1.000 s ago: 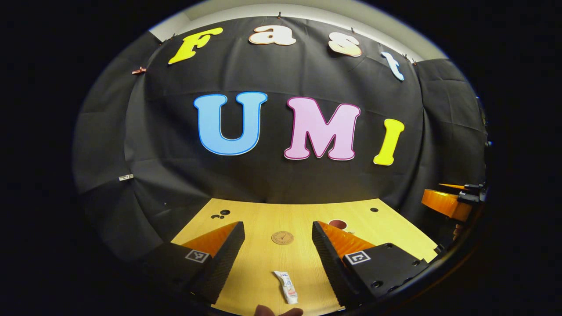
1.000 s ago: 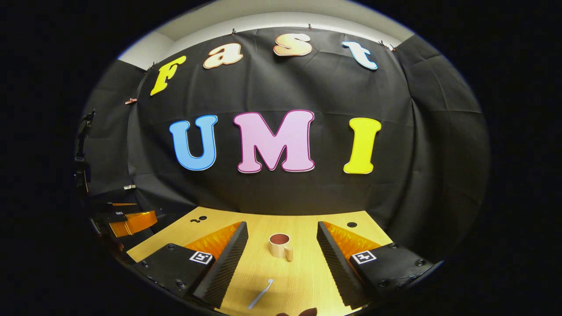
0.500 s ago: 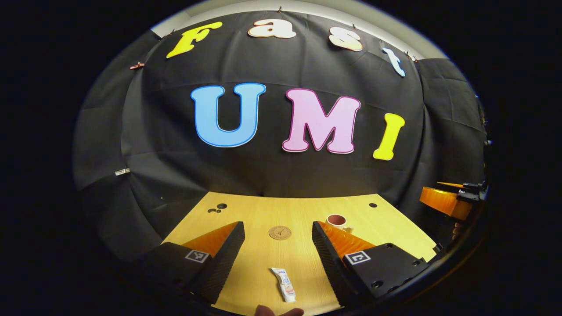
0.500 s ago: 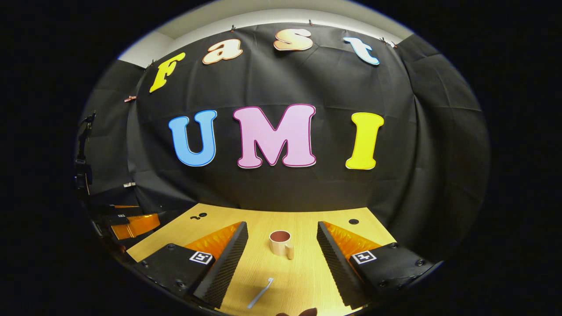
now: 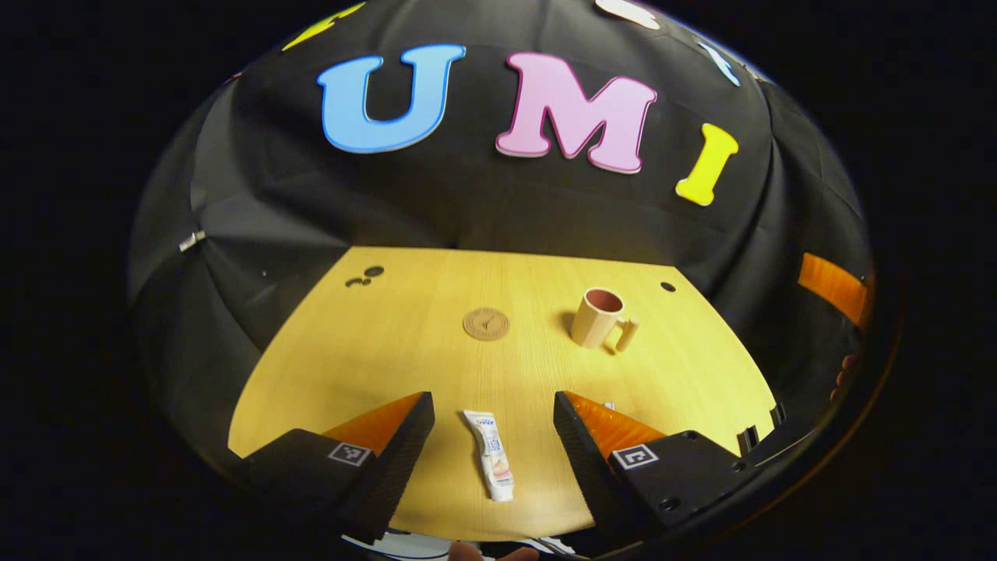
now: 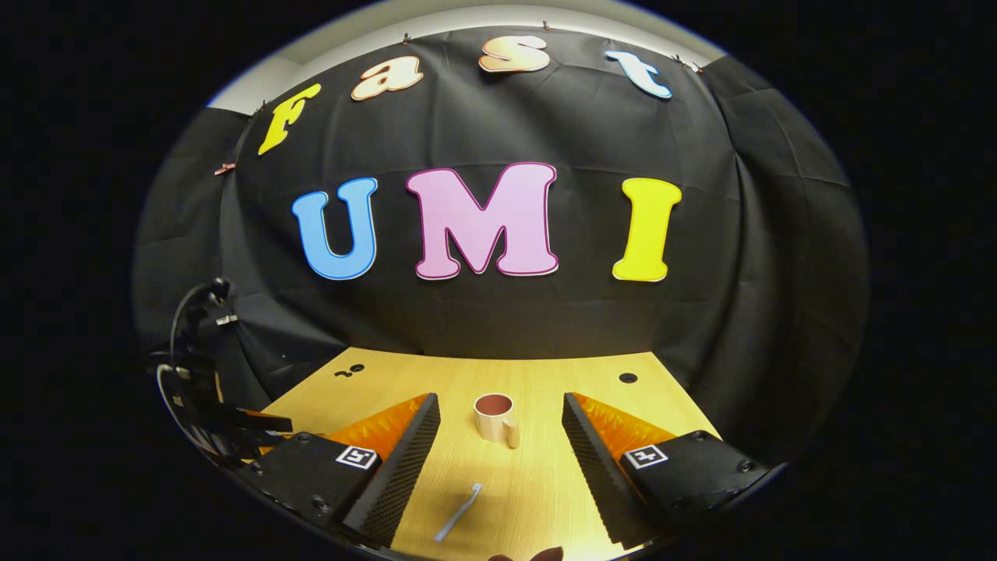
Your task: Put the toothbrush and toothpaste on the desktop into the cup, then pick up the cup and place it on the coaster on the desktop.
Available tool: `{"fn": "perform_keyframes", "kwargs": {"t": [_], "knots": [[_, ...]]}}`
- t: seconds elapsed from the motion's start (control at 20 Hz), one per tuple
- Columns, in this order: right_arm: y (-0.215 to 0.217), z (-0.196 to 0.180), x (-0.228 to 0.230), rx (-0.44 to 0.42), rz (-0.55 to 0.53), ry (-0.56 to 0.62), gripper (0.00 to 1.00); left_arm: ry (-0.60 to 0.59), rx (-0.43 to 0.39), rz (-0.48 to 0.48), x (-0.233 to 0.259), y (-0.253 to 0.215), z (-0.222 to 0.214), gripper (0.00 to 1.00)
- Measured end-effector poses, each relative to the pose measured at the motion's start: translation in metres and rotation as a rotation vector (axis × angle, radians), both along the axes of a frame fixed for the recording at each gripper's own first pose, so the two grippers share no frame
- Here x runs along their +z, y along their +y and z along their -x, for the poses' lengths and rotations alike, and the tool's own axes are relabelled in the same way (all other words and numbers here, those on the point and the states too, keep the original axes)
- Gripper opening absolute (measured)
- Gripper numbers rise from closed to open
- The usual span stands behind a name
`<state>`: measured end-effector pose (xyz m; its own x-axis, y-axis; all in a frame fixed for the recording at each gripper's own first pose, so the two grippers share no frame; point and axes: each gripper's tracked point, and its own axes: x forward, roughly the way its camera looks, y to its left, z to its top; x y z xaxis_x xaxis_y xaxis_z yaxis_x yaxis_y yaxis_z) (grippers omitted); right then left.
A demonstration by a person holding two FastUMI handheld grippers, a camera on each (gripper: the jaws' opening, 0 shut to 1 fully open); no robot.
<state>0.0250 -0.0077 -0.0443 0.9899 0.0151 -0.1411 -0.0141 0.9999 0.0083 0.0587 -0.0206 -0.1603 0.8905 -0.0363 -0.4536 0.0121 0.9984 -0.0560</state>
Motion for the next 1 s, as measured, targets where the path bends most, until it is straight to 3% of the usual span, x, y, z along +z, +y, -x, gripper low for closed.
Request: {"fn": "perform_keyframes", "kwargs": {"t": [0.25,0.55,0.8,1.0], "knots": [[-0.008,-0.004,-0.016,-0.004,-0.008,0.051,0.98,0.147,0.033,0.049,-0.069,0.001,-0.022,0.96],[-0.013,-0.006,-0.031,0.008,-0.022,0.104,0.98,0.307,0.075,0.026,-0.137,0.011,-0.035,0.93],[-0.008,-0.008,-0.051,0.028,-0.028,0.170,0.98,0.367,0.064,-0.002,-0.161,0.008,-0.047,0.91],[-0.003,-0.008,-0.087,0.033,-0.025,0.295,0.98,0.422,0.068,-0.016,-0.178,0.009,-0.049,0.89]]}}
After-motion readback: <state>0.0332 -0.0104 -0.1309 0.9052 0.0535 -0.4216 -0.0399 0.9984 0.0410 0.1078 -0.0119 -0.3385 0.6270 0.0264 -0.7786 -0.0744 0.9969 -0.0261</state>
